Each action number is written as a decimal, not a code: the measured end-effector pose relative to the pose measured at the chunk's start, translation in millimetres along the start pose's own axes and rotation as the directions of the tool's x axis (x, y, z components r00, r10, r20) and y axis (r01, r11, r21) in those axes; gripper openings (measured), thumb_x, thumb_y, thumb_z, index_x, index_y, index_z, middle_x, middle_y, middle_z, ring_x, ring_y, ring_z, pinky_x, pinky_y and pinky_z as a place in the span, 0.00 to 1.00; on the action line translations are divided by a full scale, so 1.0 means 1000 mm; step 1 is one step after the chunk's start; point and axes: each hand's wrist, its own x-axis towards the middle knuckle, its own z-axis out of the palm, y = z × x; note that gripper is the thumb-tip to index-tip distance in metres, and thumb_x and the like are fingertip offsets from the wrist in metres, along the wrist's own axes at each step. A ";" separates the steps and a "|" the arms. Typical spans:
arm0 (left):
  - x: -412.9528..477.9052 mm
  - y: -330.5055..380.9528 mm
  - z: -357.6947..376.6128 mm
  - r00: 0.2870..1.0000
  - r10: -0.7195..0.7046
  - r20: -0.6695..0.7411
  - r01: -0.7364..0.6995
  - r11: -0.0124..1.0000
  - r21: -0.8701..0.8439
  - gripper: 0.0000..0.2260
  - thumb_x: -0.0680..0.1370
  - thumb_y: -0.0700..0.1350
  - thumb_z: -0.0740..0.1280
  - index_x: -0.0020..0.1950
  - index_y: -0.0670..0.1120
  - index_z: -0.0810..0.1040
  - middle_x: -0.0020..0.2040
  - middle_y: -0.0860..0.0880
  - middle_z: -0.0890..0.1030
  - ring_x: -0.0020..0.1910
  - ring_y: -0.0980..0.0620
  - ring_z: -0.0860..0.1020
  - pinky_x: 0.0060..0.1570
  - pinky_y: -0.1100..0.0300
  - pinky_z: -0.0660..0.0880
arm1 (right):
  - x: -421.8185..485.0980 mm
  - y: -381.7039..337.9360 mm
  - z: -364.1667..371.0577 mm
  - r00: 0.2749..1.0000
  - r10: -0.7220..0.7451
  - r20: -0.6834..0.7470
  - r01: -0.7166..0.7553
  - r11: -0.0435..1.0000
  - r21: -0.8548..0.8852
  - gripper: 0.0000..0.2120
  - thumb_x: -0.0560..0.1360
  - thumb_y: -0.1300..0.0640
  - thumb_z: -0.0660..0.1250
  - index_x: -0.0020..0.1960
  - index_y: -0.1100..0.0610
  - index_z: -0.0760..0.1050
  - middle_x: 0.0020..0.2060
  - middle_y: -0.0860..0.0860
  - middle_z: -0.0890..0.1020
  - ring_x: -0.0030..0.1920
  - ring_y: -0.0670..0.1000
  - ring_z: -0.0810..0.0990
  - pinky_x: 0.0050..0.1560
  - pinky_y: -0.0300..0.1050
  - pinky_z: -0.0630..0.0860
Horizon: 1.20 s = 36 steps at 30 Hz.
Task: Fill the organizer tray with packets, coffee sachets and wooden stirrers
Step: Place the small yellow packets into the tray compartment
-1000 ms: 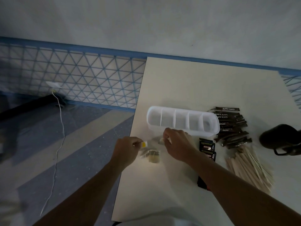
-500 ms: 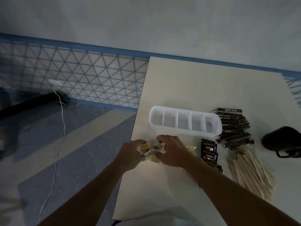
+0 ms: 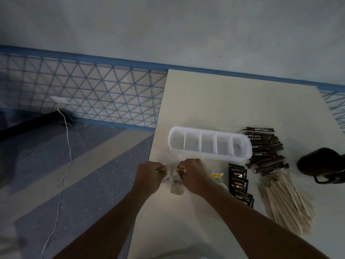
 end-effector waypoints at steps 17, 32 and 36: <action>0.089 0.065 -0.050 0.991 0.125 -0.038 -0.126 0.992 -0.030 0.05 0.73 0.46 0.74 0.48 0.49 0.87 0.42 0.50 0.86 0.39 0.54 0.80 0.38 0.66 0.72 | 0.045 0.019 -0.088 0.966 0.096 -0.240 -0.103 0.995 -0.019 0.07 0.73 0.51 0.68 0.47 0.48 0.83 0.43 0.48 0.86 0.45 0.56 0.81 0.41 0.45 0.75; 0.115 0.061 -0.010 0.997 0.063 0.036 -0.069 0.981 0.183 0.10 0.76 0.43 0.68 0.55 0.52 0.84 0.51 0.46 0.85 0.53 0.46 0.81 0.51 0.53 0.79 | 0.083 0.032 -0.061 0.986 0.142 -0.083 -0.153 0.978 -0.143 0.12 0.72 0.53 0.67 0.53 0.45 0.83 0.50 0.48 0.85 0.51 0.56 0.82 0.45 0.44 0.74; 0.116 0.053 -0.007 0.997 0.066 0.030 -0.070 0.976 0.207 0.11 0.76 0.44 0.68 0.56 0.54 0.83 0.52 0.44 0.82 0.53 0.43 0.78 0.51 0.51 0.78 | 0.081 0.038 -0.063 0.989 0.117 -0.094 -0.131 0.979 -0.159 0.13 0.71 0.55 0.69 0.55 0.46 0.82 0.51 0.46 0.85 0.51 0.54 0.82 0.46 0.45 0.75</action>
